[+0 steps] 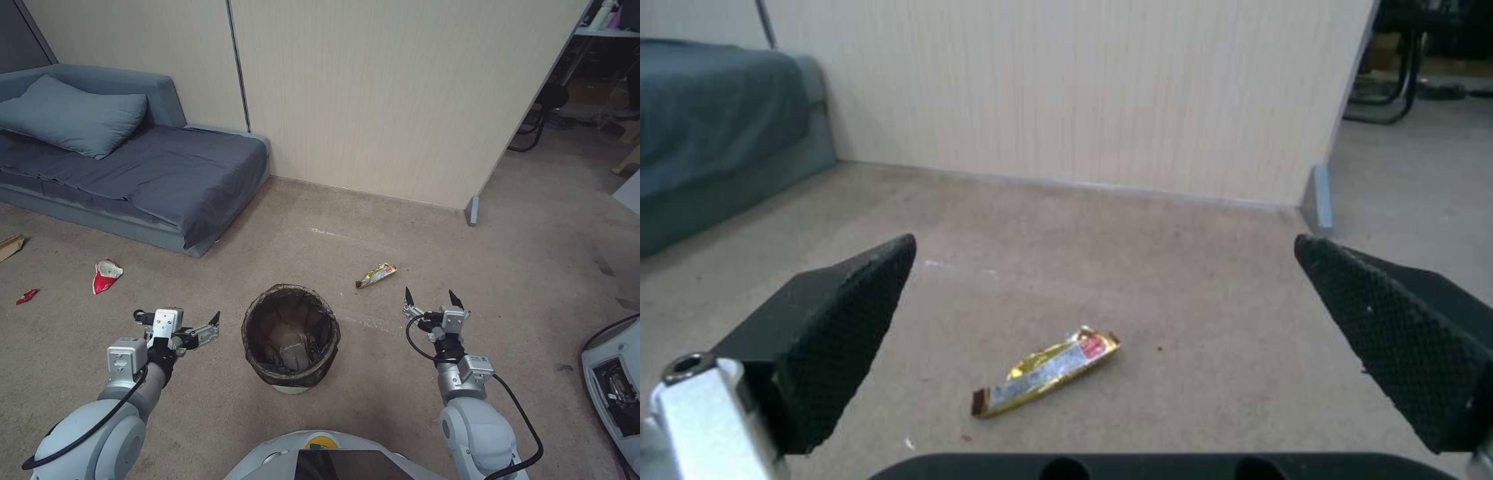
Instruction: Pick up the trash bin, then pick up the garbage from the floor and place it into the trash bin.
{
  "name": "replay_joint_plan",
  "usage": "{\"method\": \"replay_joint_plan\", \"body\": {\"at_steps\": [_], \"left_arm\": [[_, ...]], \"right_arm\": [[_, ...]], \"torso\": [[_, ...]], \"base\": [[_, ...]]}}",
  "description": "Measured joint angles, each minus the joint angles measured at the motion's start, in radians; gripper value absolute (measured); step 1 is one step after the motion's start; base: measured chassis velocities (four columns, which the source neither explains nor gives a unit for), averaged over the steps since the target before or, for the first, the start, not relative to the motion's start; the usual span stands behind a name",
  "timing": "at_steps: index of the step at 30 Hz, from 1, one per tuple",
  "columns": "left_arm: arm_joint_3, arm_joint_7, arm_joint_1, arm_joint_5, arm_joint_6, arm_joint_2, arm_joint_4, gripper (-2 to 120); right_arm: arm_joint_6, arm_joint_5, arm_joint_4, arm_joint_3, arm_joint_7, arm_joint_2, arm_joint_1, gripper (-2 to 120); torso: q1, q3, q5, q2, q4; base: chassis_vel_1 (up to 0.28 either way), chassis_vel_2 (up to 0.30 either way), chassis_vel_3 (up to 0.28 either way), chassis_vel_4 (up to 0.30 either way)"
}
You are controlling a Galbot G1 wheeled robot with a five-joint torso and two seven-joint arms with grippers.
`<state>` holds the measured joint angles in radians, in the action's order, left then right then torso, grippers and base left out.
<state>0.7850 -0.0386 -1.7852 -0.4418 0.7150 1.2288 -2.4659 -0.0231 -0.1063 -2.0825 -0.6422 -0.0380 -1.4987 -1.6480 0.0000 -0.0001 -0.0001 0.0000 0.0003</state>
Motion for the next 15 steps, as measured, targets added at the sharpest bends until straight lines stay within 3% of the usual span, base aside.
{"method": "replay_joint_plan", "body": {"at_steps": [7,10,15], "left_arm": [[-0.067,-0.015,-0.009,-0.041,0.02,-0.076,-0.022,100],[-0.144,-0.027,0.022,-0.066,0.025,-0.109,0.002,100],[-0.201,-0.028,0.067,-0.1,0.029,-0.133,0.026,100]], "right_arm": [[-0.003,0.007,0.009,-0.002,-0.001,-0.002,-0.005,100],[-0.006,0.014,0.011,0.001,-0.001,-0.006,-0.006,100],[-0.009,0.018,0.015,0.001,-0.001,-0.004,-0.007,100]], "torso": [[0.0,0.0,0.0001,0.0,-0.0003],[0.0,0.0,0.0,0.0,-0.0003],[0.0,0.0,0.0,0.0,-0.0005]], "base": [[0.0,0.0,0.0,0.0],[0.0,0.0,0.0,0.0],[0.0,0.0,0.0,0.0]]}}
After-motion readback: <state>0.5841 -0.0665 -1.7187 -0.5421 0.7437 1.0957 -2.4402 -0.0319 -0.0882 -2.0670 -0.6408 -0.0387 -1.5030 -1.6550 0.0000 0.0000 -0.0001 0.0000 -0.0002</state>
